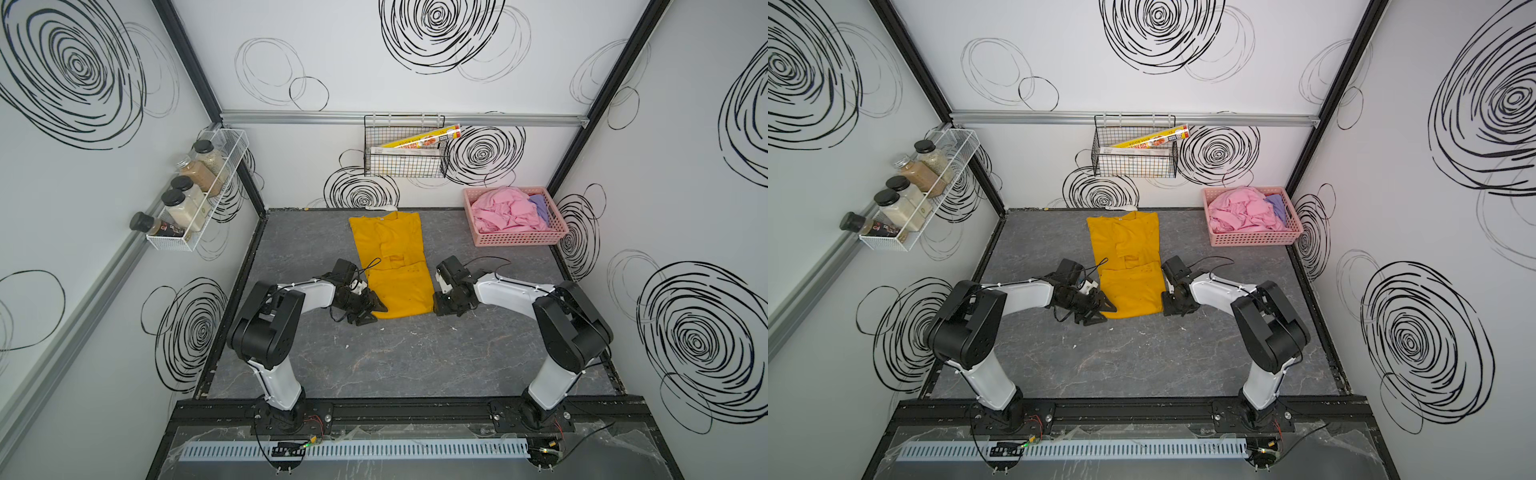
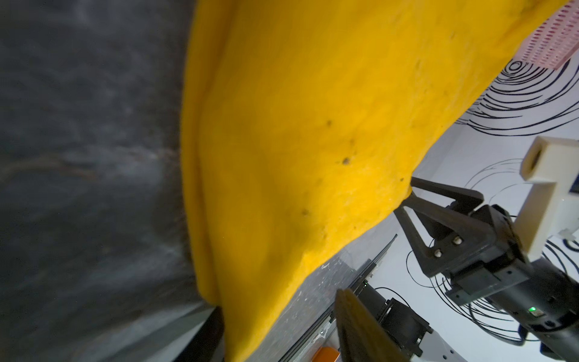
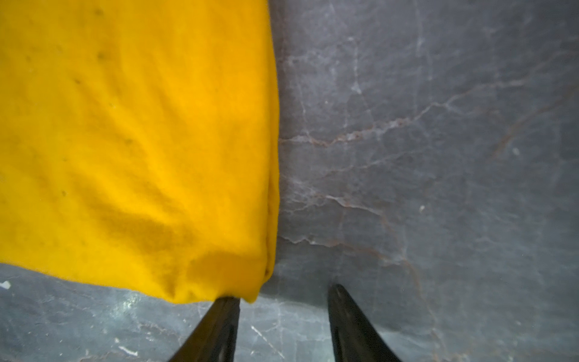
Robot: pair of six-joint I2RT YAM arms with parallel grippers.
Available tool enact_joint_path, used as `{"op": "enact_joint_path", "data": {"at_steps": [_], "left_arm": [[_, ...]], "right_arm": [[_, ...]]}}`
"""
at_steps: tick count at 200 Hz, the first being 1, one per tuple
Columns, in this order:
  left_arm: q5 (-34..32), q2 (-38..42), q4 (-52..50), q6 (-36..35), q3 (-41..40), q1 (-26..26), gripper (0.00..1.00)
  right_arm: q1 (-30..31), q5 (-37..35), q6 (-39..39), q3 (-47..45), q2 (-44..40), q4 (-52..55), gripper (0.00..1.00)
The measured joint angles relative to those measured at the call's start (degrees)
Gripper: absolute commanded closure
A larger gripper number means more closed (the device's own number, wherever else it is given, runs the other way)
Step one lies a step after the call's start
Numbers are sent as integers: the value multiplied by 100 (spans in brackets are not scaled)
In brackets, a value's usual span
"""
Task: Fold and stack t-shirts
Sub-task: Fold the T-shirt.
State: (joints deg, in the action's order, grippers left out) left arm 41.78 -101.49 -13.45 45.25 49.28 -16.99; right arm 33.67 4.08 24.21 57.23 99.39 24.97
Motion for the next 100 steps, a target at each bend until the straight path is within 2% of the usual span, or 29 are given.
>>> {"op": "enact_joint_path", "data": {"at_steps": [68, 90, 100], "left_arm": [[-155, -149, -52, -4, 105, 0, 74], [-236, -157, -109, -44, 116, 0, 76], [-262, -157, -140, -70, 127, 0, 80]], "right_arm": [[-13, 203, 0, 83, -109, 98, 51], [-24, 229, 2, 243, -264, 177, 51], [-42, 234, 0, 317, -326, 190, 51]]}}
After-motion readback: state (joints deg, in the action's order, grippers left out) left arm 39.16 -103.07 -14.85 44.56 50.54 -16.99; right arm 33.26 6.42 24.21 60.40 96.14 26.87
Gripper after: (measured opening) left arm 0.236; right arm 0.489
